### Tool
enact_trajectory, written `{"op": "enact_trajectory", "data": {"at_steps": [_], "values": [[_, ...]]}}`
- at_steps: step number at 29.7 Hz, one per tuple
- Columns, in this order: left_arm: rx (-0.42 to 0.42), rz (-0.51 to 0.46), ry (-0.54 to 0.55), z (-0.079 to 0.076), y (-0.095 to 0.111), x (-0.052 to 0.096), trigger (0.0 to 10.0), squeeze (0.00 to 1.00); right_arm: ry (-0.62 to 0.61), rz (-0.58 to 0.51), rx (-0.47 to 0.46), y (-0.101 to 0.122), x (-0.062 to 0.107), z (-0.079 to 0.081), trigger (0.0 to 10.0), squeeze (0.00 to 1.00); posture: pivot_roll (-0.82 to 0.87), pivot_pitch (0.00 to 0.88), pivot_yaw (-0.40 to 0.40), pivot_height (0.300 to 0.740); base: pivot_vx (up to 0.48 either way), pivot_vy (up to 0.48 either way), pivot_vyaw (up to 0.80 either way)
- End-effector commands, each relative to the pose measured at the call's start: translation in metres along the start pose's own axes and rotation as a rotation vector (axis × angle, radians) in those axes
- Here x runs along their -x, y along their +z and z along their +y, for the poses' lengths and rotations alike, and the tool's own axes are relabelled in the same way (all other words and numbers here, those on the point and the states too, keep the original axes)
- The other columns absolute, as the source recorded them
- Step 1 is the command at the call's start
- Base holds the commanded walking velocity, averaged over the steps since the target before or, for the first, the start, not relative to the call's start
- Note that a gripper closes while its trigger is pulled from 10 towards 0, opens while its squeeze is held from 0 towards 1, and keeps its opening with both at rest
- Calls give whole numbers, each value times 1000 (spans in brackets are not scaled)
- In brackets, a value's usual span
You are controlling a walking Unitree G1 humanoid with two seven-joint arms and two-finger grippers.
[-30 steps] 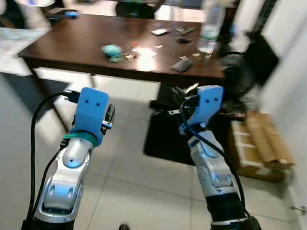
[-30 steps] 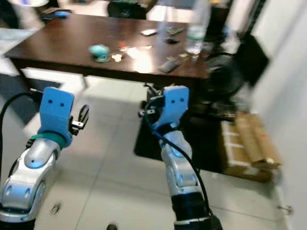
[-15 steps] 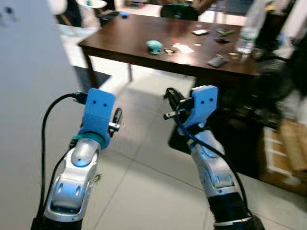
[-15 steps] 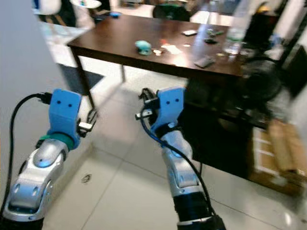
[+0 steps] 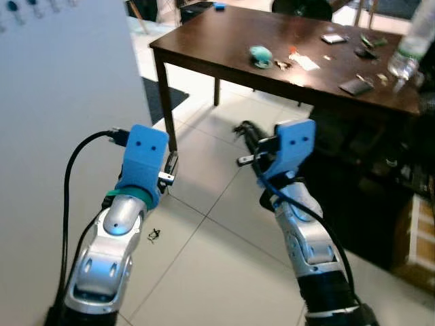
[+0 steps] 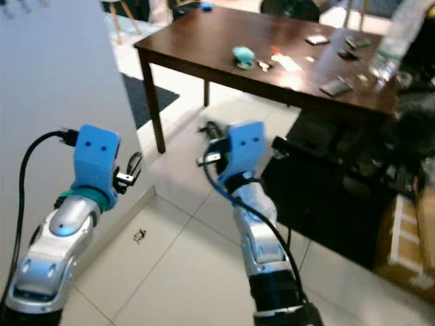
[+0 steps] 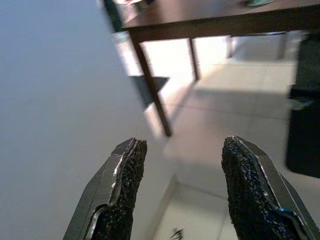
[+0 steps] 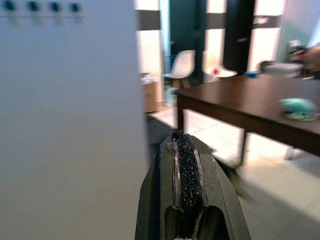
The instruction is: Hang keys on a hook
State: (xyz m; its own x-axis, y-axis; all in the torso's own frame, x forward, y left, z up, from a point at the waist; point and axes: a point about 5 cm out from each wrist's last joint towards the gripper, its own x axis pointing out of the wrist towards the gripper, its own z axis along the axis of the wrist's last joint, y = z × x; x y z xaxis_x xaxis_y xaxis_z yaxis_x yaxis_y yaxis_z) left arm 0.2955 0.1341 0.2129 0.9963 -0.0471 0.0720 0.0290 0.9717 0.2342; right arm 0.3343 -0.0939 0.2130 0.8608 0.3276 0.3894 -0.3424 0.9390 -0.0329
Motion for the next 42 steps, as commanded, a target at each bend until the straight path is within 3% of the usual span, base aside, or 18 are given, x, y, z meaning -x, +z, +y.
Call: {"op": "enact_trajectory", "data": {"at_steps": [1, 5, 9, 20, 35, 38, 42], "values": [[-4, 1, -8, -2, -1, 0, 10000, 0, 14, 5, -3, -2, 0, 3, 10000, 0, -51, 33, 74, 740, 0, 0, 788], [5, -8, -13, -3, 2, -1, 10000, 0, 13, 0, 2, 0, -1, 2, 10000, 0, -52, 33, 73, 740, 0, 0, 788], [66, -55, -42, -7, 17, -5, 10000, 0, -6, -8, 26, 3, -2, -5, 10000, 0, -62, 34, 77, 740, 0, 0, 788], [80, -115, -52, -14, 32, -10, 10000, 0, -41, -23, 53, 8, -1, -15, 10000, 0, -82, 37, 86, 740, 0, 0, 788], [76, -93, -29, -16, 23, -7, 10000, 0, -34, -17, 47, 6, -1, -12, 10000, 0, -74, 36, 76, 740, 0, 0, 788], [62, -128, 50, -11, 20, -5, 10000, 0, -33, -17, 47, 6, -1, -12, 10000, 0, -75, 34, 74, 740, 0, 0, 788], [196, -158, 131, -7, 16, 2, 10000, 0, -35, -13, 47, 5, 0, -12, 10000, 0, -78, 32, 73, 740, 0, 0, 788]]}}
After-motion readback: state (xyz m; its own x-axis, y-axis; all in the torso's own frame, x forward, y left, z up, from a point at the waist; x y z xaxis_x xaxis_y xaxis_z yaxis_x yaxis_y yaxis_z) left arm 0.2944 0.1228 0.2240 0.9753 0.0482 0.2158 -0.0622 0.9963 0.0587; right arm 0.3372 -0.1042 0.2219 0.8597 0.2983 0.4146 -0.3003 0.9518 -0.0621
